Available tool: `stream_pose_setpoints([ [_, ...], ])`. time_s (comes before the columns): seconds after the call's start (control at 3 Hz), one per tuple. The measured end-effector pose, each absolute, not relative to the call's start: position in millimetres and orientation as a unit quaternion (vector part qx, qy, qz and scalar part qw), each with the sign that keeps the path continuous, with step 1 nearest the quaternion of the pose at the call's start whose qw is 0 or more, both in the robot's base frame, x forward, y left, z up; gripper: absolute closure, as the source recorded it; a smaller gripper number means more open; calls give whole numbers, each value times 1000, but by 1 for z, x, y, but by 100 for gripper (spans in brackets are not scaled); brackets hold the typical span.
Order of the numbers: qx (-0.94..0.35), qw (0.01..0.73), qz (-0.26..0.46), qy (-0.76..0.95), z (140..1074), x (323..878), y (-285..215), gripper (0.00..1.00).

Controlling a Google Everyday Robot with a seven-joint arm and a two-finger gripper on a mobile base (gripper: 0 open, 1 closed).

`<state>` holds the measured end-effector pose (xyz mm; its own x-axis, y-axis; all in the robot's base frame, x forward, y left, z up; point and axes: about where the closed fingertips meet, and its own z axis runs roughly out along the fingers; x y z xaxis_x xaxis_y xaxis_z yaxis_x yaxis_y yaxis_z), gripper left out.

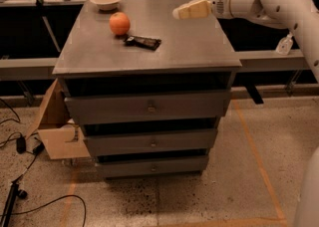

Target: Move rxbar chocolate near orange

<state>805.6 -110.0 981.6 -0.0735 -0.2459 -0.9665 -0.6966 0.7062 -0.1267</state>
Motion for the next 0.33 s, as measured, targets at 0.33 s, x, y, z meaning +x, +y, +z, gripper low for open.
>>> stream_pose_setpoints([
  [0.33,-321,608,175,705,997,802,-127,0],
])
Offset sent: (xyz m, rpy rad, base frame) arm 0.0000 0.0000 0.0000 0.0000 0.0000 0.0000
